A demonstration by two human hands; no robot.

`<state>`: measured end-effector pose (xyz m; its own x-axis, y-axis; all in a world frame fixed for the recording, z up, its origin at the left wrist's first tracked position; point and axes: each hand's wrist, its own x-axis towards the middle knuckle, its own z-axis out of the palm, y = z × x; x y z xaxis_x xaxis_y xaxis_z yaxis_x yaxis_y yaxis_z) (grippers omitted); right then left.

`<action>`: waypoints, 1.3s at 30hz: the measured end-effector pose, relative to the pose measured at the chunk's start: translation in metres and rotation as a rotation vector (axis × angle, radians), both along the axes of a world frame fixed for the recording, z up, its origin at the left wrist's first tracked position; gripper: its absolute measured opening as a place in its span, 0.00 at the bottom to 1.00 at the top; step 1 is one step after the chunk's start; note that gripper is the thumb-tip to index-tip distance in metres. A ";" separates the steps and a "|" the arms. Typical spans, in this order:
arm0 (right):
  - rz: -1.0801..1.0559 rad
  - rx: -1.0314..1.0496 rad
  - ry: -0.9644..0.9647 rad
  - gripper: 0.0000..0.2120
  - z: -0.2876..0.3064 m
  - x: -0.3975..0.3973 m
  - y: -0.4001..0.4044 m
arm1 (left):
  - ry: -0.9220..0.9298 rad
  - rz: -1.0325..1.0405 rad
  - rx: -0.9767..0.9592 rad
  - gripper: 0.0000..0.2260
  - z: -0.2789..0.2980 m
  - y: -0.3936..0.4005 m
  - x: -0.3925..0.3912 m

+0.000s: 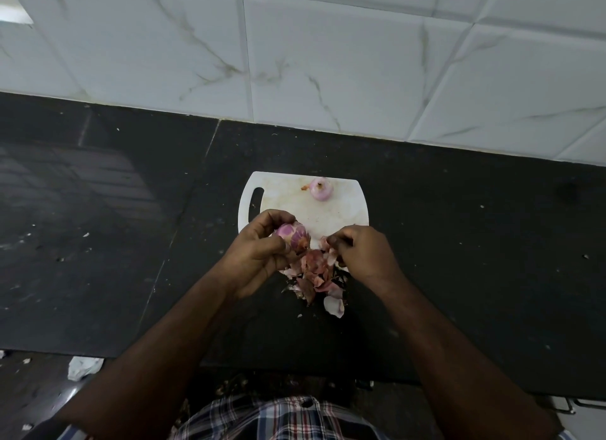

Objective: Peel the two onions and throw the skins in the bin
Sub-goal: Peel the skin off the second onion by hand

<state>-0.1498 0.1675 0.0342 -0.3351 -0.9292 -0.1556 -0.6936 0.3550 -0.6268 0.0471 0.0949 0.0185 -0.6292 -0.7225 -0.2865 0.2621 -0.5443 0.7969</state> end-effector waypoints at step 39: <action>-0.289 -0.230 -0.486 0.04 0.001 0.026 -0.004 | 0.037 -0.087 -0.044 0.22 0.014 0.019 -0.007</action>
